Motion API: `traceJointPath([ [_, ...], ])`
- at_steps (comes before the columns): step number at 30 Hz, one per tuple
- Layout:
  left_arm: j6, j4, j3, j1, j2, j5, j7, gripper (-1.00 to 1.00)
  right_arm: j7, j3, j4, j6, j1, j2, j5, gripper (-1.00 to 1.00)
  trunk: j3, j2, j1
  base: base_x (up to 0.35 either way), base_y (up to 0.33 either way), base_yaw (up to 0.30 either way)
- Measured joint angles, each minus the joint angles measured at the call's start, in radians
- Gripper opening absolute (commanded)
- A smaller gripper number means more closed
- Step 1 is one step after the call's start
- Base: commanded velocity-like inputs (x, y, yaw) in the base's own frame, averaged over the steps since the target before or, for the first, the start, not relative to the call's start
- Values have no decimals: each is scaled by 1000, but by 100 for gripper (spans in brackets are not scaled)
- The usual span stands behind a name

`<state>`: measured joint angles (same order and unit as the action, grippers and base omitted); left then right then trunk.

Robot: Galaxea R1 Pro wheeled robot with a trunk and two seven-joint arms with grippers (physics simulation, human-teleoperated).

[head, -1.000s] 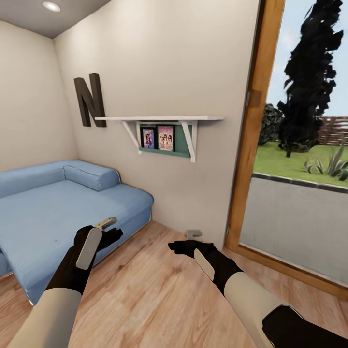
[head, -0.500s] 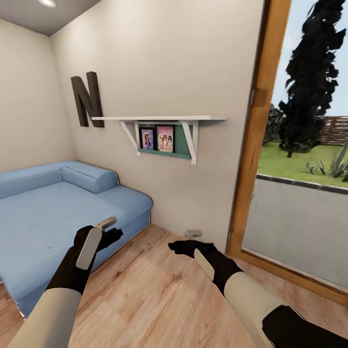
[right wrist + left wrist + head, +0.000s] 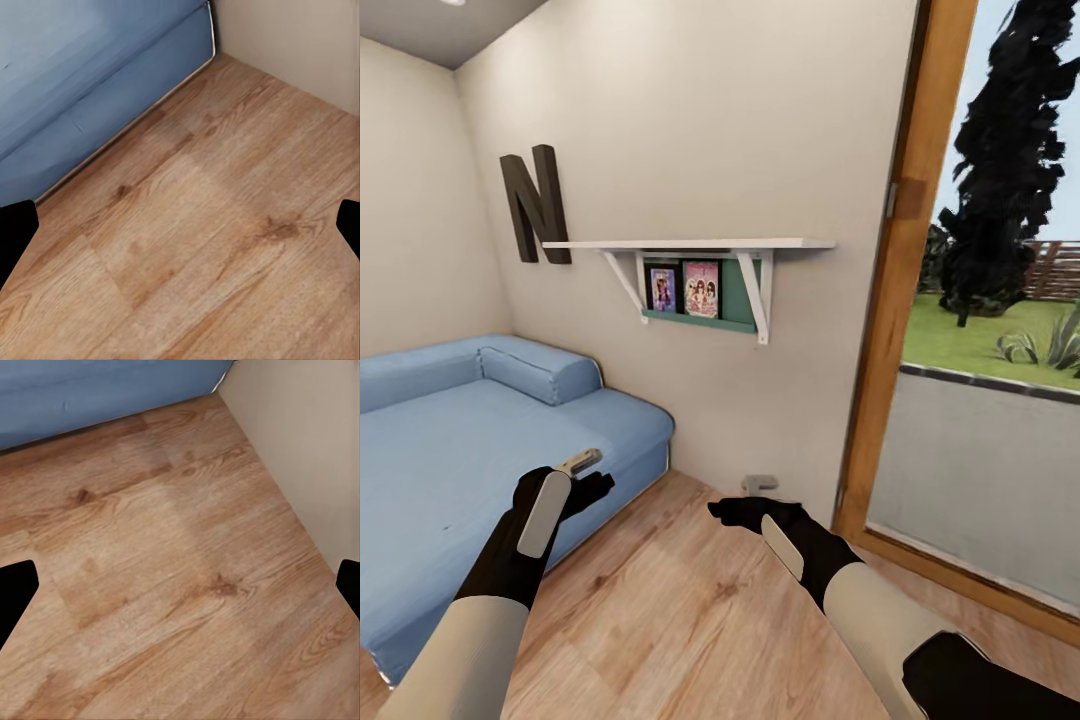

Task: Place each of the two pumpkins and all three candles from the living room inside a cabinet in the living room (use any cabinet), then make sure every cabinet is closed, and position the cauldron so it is next to a table in the living room.

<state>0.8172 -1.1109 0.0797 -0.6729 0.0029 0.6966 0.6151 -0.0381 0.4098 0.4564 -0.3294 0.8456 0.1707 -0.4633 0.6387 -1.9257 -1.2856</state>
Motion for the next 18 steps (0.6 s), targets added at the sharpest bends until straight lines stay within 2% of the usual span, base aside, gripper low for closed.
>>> traceJointPath([
  [18, 0, 0, 0, 0, 0, 0, 0, 100, 1, 0, 0, 0, 0, 0, 0, 100, 0, 0, 0, 176, 0, 0],
])
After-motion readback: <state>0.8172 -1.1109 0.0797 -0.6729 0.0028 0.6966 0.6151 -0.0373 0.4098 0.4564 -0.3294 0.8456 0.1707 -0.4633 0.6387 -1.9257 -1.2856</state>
